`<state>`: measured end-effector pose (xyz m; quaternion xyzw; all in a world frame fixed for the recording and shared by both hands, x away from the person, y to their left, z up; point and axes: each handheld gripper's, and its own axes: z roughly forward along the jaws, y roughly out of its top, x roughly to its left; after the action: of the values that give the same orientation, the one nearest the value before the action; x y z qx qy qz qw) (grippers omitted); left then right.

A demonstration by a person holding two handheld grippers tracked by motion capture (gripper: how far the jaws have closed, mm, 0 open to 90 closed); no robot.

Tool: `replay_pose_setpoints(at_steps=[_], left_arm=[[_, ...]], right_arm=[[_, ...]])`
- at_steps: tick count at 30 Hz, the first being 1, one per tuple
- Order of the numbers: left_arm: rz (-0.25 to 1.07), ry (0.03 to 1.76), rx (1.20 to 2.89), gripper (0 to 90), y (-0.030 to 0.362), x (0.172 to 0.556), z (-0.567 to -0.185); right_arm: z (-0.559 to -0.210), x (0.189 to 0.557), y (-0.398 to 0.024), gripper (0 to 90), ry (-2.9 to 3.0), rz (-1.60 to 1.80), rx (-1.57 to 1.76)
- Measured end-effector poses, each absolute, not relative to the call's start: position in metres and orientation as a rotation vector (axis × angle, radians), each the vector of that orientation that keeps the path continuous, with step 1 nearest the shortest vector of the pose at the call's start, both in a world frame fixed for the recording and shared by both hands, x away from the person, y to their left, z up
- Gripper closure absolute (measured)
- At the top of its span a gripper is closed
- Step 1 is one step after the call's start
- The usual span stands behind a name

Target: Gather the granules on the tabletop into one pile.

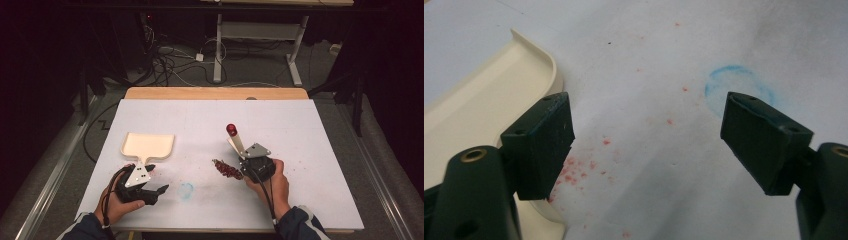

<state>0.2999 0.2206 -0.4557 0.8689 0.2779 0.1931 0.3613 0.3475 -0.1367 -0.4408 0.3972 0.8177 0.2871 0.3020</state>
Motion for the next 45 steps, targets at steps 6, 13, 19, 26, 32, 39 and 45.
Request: replay_pose_setpoints(at_steps=[6, 13, 19, 26, 32, 39, 45], left_arm=[[0.493, 0.720, 2.224, 20.7, 0.220, 0.299, -0.454], [0.490, 0.718, 2.220, 21.1, 0.220, 0.300, -0.454], [0.490, 0.718, 2.217, 21.2, 0.219, 0.300, -0.454], [0.487, 0.721, 2.219, 21.3, 0.220, 0.300, -0.454], [0.490, 0.718, 2.218, 21.4, 0.220, 0.300, -0.454], [0.500, 0.722, 2.222, 21.4, 0.219, 0.301, -0.455], [0.508, 0.713, 2.234, 21.3, 0.218, 0.301, -0.455]], right_arm=[[-0.440, 0.327, -0.123, 66.8, 2.115, 0.824, 1.162], [-0.439, 0.322, -0.113, 67.4, 2.020, 0.890, 1.273], [-0.438, 0.330, -0.104, 67.4, 2.001, 0.909, 1.307], [-0.434, 0.333, -0.107, 67.6, 1.954, 0.930, 1.308], [-0.426, 0.335, -0.128, 67.7, 1.937, 0.931, 1.278], [-0.417, 0.335, -0.160, 67.7, 1.986, 0.950, 1.212], [-0.403, 0.325, -0.192, 67.6, 2.052, 0.992, 1.103]])
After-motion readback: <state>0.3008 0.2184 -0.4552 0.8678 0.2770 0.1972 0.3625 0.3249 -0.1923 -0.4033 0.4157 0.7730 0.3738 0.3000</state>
